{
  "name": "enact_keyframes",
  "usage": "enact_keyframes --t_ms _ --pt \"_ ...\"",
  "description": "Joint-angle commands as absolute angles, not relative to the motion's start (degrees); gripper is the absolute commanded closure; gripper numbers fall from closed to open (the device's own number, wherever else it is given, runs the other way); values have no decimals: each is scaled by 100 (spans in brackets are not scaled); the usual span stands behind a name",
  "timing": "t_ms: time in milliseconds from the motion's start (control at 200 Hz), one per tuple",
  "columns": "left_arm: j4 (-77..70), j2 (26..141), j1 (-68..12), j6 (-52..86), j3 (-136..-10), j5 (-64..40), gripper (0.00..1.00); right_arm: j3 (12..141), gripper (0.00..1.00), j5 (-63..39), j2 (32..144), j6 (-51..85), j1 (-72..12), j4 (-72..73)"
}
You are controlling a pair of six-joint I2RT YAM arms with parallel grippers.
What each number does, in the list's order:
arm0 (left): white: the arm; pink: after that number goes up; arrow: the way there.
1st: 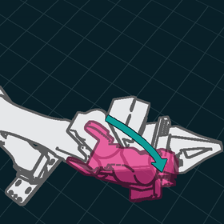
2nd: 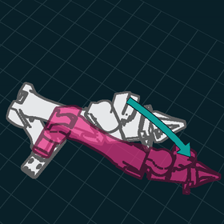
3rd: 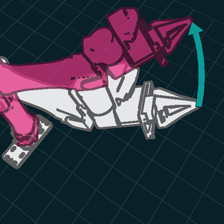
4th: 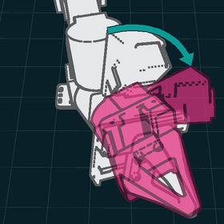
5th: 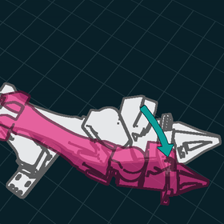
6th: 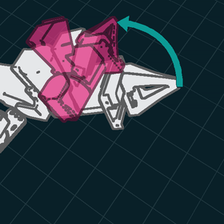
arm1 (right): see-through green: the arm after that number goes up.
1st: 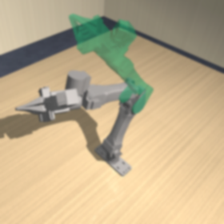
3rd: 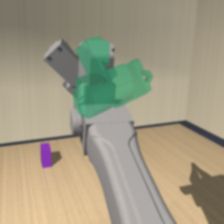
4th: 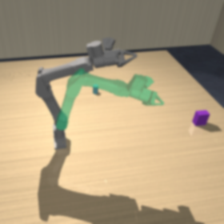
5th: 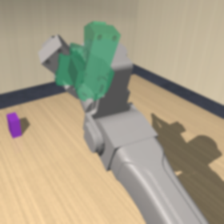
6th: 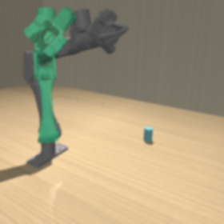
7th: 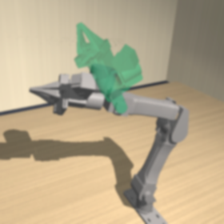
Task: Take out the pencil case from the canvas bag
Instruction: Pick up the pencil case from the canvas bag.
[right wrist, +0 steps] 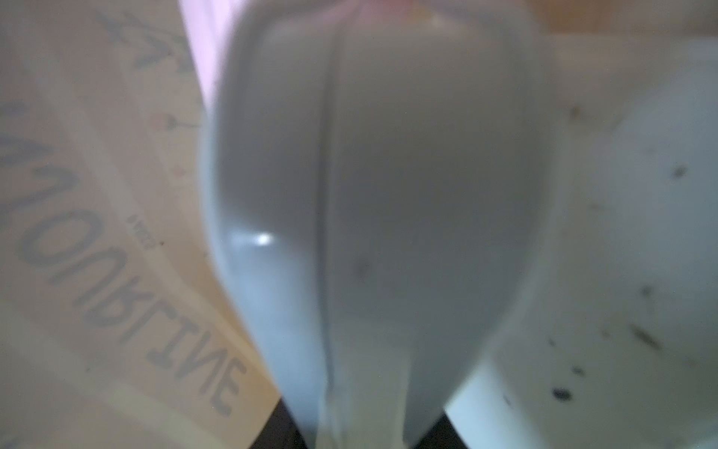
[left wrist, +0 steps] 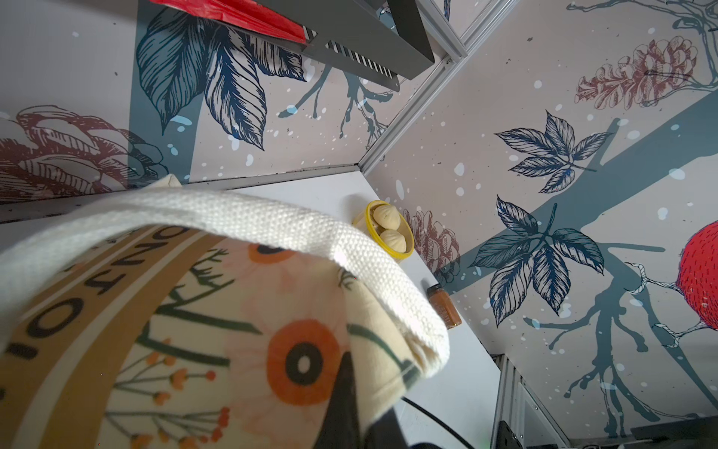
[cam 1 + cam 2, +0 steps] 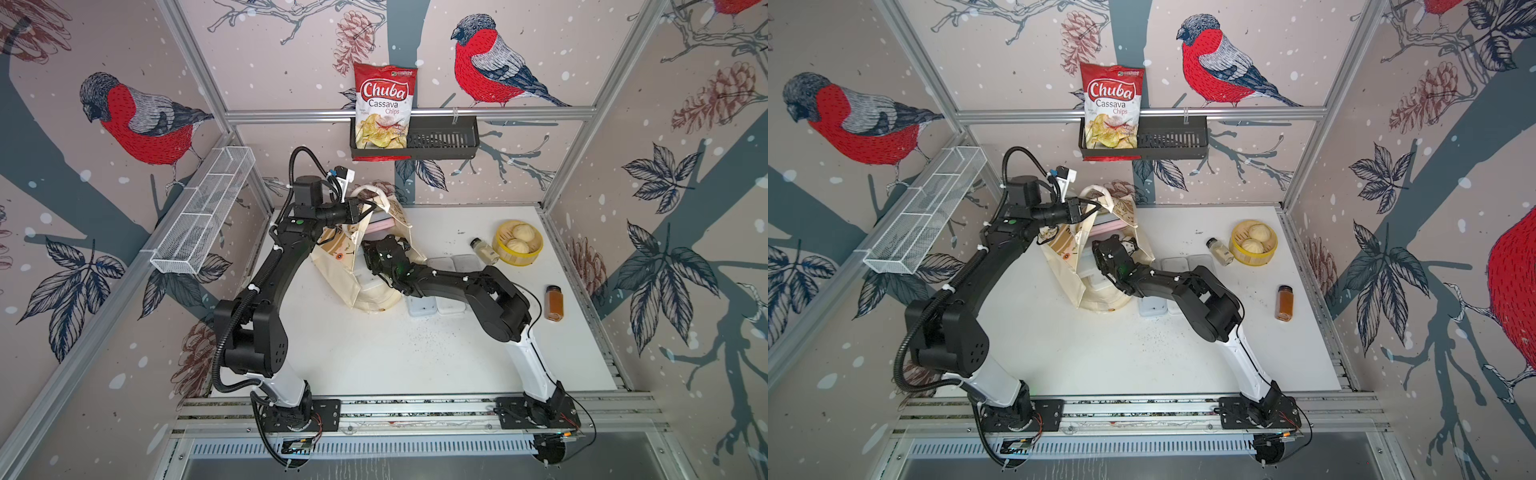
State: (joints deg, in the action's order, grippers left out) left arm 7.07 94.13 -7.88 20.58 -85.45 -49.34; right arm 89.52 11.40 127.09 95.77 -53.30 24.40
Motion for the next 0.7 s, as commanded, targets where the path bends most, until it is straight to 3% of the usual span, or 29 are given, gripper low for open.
enact_keyframes --t_ms 0,200,510,595,695 --pt "500 9334 -791 1969 -8622 -4949 100 8899 73 1287 12486 9257 -5386 2095" --pt "541 9264 -791 1925 -8635 -4869 100 8620 79 1236 12323 9246 -5379 1939" --pt "547 9272 -778 1921 -8640 -4867 100 8509 78 1120 12314 9301 -5229 2056" --pt "495 9266 -773 1977 -8624 -4912 100 8525 68 1195 12326 9369 -5215 1932" --pt "379 9272 -771 2049 -8588 -4993 100 8614 66 1116 12438 9486 -5156 1979"
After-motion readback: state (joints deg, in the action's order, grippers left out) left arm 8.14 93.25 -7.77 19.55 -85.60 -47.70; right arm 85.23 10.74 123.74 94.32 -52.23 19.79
